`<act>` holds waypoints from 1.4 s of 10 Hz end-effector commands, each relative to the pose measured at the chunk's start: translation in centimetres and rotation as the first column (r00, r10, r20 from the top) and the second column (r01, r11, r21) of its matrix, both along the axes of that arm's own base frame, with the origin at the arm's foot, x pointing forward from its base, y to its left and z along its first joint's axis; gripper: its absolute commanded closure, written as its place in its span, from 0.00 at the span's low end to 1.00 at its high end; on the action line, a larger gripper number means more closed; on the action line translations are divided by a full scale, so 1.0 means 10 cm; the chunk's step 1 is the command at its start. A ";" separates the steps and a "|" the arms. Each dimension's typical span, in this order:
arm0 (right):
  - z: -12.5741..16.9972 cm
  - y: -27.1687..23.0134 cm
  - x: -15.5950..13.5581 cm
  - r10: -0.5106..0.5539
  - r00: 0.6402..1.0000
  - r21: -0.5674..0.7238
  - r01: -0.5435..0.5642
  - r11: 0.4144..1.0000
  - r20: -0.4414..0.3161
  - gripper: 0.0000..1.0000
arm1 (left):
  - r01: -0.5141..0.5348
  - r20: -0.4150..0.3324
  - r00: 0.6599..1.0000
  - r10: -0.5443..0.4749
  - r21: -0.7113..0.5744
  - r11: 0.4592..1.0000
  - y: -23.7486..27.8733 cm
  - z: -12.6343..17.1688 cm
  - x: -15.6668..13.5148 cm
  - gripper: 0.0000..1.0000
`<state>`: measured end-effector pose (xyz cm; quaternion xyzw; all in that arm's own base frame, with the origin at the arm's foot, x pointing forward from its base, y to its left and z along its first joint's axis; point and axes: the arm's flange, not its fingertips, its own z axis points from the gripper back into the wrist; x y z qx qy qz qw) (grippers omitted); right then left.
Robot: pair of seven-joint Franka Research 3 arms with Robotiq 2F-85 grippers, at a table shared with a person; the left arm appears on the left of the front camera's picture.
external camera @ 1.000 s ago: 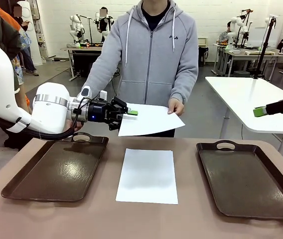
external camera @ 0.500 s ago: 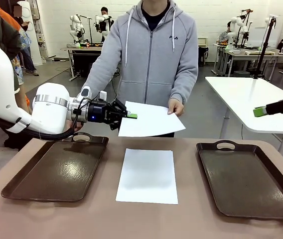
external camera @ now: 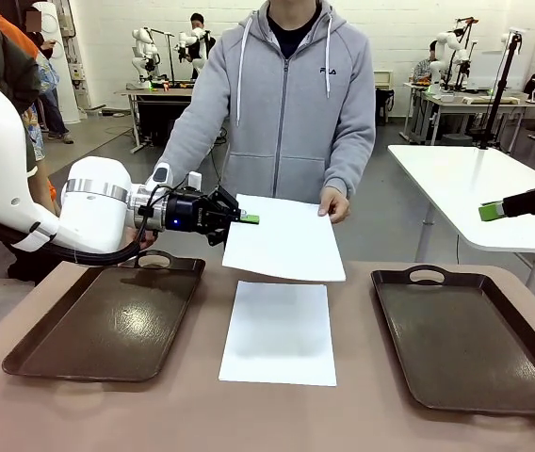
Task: Sort the A4 documents.
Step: Receive the A4 Paper, then place the A4 Paper in the designated Handle tray.
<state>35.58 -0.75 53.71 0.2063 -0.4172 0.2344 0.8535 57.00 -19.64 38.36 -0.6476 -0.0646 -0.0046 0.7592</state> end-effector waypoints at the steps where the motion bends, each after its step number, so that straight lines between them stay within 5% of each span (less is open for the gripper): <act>1: -0.01 -0.01 0.00 0.012 1.000 0.002 -0.012 1.000 0.003 0.00 | 0.001 -0.002 1.000 -0.001 0.003 1.000 -0.02 -0.02 0.00 1.00; 14: -0.01 -0.01 0.00 0.012 1.000 0.002 -0.012 1.000 0.003 0.00 | 0.002 -0.002 1.000 -0.002 0.001 1.000 -0.01 -0.01 0.00 0.99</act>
